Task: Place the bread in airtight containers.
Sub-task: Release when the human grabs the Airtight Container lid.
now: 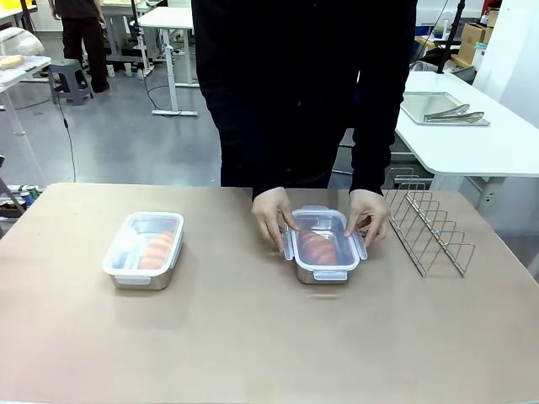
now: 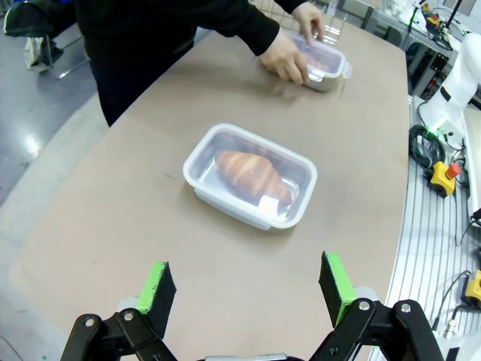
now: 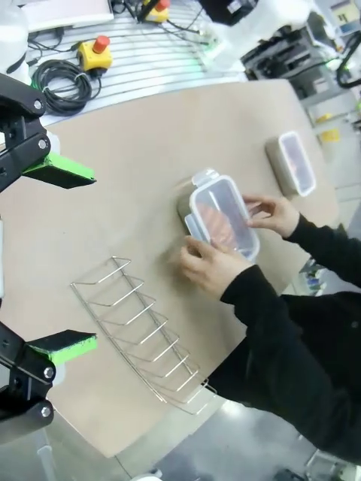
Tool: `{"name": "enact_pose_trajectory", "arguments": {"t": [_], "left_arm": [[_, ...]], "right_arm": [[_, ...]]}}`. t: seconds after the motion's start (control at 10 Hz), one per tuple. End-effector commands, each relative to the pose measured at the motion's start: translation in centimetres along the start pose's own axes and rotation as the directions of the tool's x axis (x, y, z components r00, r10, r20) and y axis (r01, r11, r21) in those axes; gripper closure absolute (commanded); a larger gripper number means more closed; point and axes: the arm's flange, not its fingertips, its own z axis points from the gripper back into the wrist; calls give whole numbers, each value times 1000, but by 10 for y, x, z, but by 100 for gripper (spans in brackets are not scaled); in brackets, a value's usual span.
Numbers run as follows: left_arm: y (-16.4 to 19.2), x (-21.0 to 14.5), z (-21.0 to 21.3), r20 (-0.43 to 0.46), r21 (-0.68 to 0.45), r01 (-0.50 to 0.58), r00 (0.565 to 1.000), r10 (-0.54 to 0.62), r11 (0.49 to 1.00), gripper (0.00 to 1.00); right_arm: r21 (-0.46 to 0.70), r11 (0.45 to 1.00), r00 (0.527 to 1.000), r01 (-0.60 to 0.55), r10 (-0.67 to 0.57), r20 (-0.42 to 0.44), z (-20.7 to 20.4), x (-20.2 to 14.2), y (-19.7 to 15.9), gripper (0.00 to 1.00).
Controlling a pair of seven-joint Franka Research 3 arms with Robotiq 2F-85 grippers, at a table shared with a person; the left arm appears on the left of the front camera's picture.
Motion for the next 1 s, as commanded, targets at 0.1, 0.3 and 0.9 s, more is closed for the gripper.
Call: {"name": "enact_pose_trajectory", "arguments": {"t": [0.1,0.3,0.9], "left_arm": [[-1,1,1,-3,-2,13,1000,-13,1000,0],[-1,1,1,-3,-2,13,1000,-13,1000,0],[-1,1,1,-3,-2,13,1000,-13,1000,0]], "right_arm": [[2,1000,1000,-9,9,6,2,-2,2,0],[2,1000,1000,-9,9,6,2,-2,2,0],[2,1000,1000,-9,9,6,2,-2,2,0]]}}
